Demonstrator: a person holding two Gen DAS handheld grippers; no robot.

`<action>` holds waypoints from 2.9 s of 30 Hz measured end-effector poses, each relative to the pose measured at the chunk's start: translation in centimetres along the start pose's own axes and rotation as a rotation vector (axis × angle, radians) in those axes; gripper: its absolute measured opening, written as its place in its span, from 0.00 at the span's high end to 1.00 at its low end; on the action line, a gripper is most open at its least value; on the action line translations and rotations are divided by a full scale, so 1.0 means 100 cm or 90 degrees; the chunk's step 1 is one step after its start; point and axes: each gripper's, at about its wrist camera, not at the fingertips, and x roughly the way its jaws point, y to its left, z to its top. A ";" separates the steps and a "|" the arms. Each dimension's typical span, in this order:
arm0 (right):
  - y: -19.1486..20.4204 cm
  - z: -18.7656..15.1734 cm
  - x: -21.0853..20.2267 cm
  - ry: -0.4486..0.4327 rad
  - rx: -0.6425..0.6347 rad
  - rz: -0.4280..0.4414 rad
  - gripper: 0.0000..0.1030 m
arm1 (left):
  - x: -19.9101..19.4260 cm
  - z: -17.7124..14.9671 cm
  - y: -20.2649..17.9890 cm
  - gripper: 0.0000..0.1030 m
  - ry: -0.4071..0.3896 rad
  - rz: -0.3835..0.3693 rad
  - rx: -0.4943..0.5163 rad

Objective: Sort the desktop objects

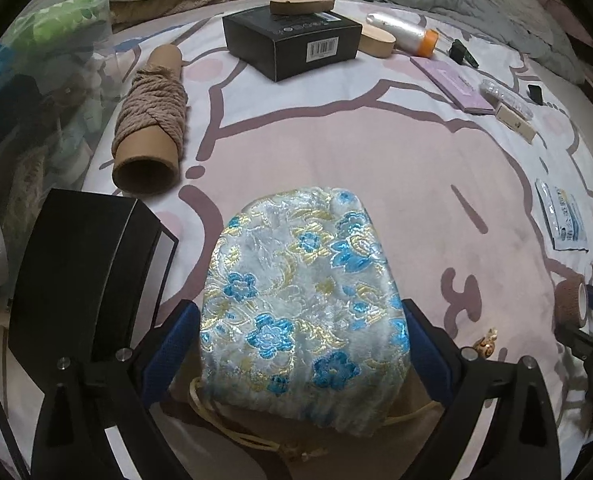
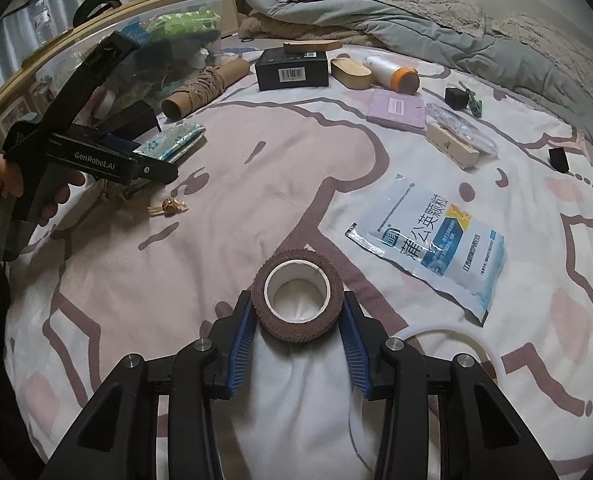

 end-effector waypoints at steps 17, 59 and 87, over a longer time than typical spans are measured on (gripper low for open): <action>0.007 -0.002 0.007 0.021 -0.020 -0.045 0.10 | -0.015 0.001 0.005 0.82 -0.021 -0.047 -0.016; 0.002 -0.002 0.016 0.054 -0.003 -0.056 0.00 | -0.027 -0.018 -0.026 0.13 0.047 -0.130 0.045; -0.009 0.002 -0.009 -0.022 0.034 -0.027 0.00 | -0.016 -0.020 -0.023 0.14 0.073 -0.135 0.041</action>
